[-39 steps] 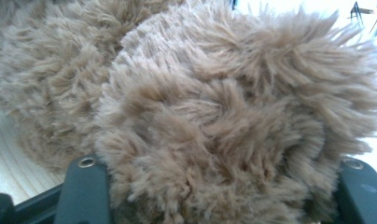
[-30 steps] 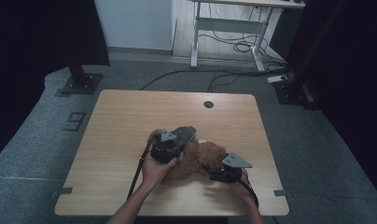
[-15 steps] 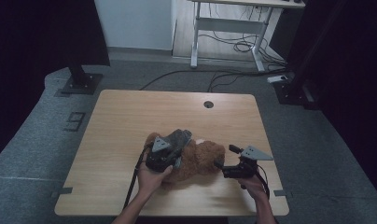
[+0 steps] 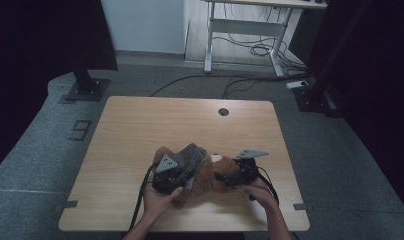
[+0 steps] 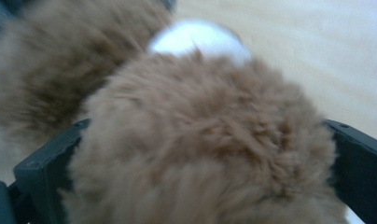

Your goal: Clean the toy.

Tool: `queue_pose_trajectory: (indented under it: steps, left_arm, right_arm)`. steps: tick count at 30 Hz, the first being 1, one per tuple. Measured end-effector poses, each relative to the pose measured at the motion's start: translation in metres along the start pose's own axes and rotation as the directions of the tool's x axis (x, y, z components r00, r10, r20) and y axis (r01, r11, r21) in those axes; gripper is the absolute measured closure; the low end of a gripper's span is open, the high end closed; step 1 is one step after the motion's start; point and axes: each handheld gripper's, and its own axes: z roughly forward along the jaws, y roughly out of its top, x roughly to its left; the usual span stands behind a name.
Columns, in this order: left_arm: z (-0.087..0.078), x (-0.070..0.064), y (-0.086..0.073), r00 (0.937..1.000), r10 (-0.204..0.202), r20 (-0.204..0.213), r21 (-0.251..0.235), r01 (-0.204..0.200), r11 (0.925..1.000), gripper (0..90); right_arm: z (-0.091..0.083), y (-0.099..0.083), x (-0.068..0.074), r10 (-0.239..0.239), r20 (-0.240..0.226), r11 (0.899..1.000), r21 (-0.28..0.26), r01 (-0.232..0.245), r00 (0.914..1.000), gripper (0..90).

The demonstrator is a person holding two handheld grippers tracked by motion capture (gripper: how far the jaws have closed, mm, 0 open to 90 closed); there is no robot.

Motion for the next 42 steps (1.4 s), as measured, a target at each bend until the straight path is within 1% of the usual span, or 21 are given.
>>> queue_pose_trajectory:
  steps: [1, 2, 3, 5, 6, 7, 10, 13, 16, 19, 20, 21, 23, 25, 28, 33, 34, 36, 39, 41, 42]
  left_arm:
    - [-0.002, 0.000, 0.000, 1.0000, -0.003, 0.007, -0.003, 0.003, 1.0000, 76.8]
    - [-0.002, 0.000, 0.000, 1.0000, -0.003, 0.007, -0.003, 0.003, 1.0000, 76.7]
    - [-0.009, 0.000, 0.001, 1.0000, -0.001, -0.004, -0.017, 0.001, 0.9999, 76.6]
    - [-0.018, 0.004, 0.003, 0.9987, 0.010, -0.049, -0.031, -0.012, 0.9994, 76.4]
    - [-0.018, 0.004, 0.003, 0.9987, 0.010, -0.049, -0.031, -0.012, 0.9994, 76.3]
    - [-0.027, 0.014, 0.005, 0.9968, -0.008, -0.080, -0.034, 0.006, 0.9994, 76.2]
    - [-0.038, 0.032, 0.002, 0.9916, -0.040, -0.123, -0.018, 0.038, 0.9991, 76.0]
    - [-0.042, 0.042, -0.006, 0.9888, -0.053, -0.139, 0.008, 0.055, 0.9985, 75.8]
    - [-0.045, 0.048, -0.011, 0.9860, -0.071, -0.151, 0.015, 0.074, 0.9972, 75.7]
    - [-0.044, 0.056, -0.012, 0.9835, -0.107, -0.146, 0.040, 0.114, 0.9927, 75.3]
    - [-0.044, 0.056, -0.012, 0.9835, -0.107, -0.146, 0.040, 0.114, 0.9927, 75.3]
    - [-0.041, 0.058, -0.012, 0.9846, -0.115, -0.131, 0.071, 0.125, 0.9896, 75.4]
    - [-0.036, 0.054, -0.011, 0.9862, -0.097, -0.134, 0.097, 0.111, 0.9891, 75.9]
    - [-0.031, 0.047, -0.010, 0.9876, -0.075, -0.138, 0.103, 0.090, 0.9906, 76.6]
    - [-0.025, 0.041, -0.008, 0.9887, -0.070, -0.133, 0.086, 0.082, 0.9929, 77.2]
    - [-0.020, 0.040, -0.006, 0.9891, -0.114, -0.093, 0.044, 0.119, 0.9919, 77.5]
    - [-0.020, 0.040, -0.006, 0.9891, -0.114, -0.093, 0.044, 0.119, 0.9919, 77.5]
    - [-0.020, 0.041, -0.003, 0.9892, -0.119, -0.086, 0.036, 0.122, 0.9918, 77.5]
    - [-0.019, 0.042, 0.011, 0.9905, -0.131, -0.043, 0.000, 0.131, 0.9914, 77.5]
    - [-0.016, 0.041, 0.019, 0.9922, -0.118, -0.042, -0.019, 0.117, 0.9930, 77.5]
    - [-0.016, 0.041, 0.019, 0.9922, -0.118, -0.042, -0.019, 0.117, 0.9930, 77.5]
  right_arm:
    - [0.001, -0.003, -0.001, 0.019, -0.008, 1.000, 0.004, -0.019, 0.9998, 0.0]
    - [0.001, -0.003, -0.001, 0.019, -0.008, 1.000, 0.004, -0.019, 0.9998, 0.0]
    - [0.001, -0.011, -0.003, 0.047, -0.023, 0.999, -0.002, -0.047, 0.9986, 2.1]
    - [-0.001, -0.015, -0.003, 0.052, -0.029, 0.999, -0.013, -0.052, 0.9982, 6.6]
    - [-0.001, -0.015, -0.003, 0.052, -0.029, 0.999, -0.013, -0.052, 0.9982, 6.6]
    - [-0.002, -0.017, -0.002, 0.044, -0.025, 0.999, -0.018, -0.045, 0.9987, 12.0]
    - [-0.004, -0.018, -0.002, 0.045, -0.024, 0.999, -0.020, -0.045, 0.9987, 16.3]
    - [-0.004, -0.019, 0.000, 0.039, -0.024, 0.999, -0.029, -0.040, 0.9990, 20.5]
    - [-0.004, -0.021, 0.002, 0.034, -0.024, 0.998, -0.044, -0.035, 0.9991, 24.1]
    - [-0.006, -0.024, 0.003, 0.022, -0.035, 0.998, -0.063, -0.024, 0.9992, 28.3]
    - [-0.006, -0.025, 0.003, 0.015, -0.041, 0.997, -0.069, -0.018, 0.9990, 29.8]
    - [-0.007, -0.025, 0.004, 0.012, -0.046, 0.997, -0.070, -0.015, 0.9989, 31.0]
    - [-0.007, -0.025, 0.005, 0.002, -0.044, 0.997, -0.073, -0.005, 0.9990, 32.7]
    - [-0.008, -0.025, 0.006, -0.006, -0.042, 0.997, -0.076, 0.003, 0.9991, 34.8]
    - [-0.008, -0.025, 0.006, -0.005, -0.038, 0.996, -0.087, 0.001, 0.9993, 38.2]
    - [-0.008, -0.023, 0.011, -0.010, -0.010, 0.991, -0.137, 0.009, 0.9999, 44.1]
    - [-0.008, -0.023, 0.011, -0.010, -0.010, 0.991, -0.137, 0.009, 0.9999, 44.1]
    - [-0.008, -0.018, 0.013, -0.019, 0.016, 0.985, -0.172, 0.021, 0.9997, 47.0]
    - [-0.005, -0.011, 0.019, -0.038, 0.046, 0.975, -0.215, 0.047, 0.9982, 48.9]
    - [-0.002, -0.002, 0.026, -0.059, 0.058, 0.964, -0.254, 0.072, 0.9966, 49.5]
    - [-0.002, -0.002, 0.026, -0.059, 0.058, 0.964, -0.254, 0.072, 0.9966, 49.5]
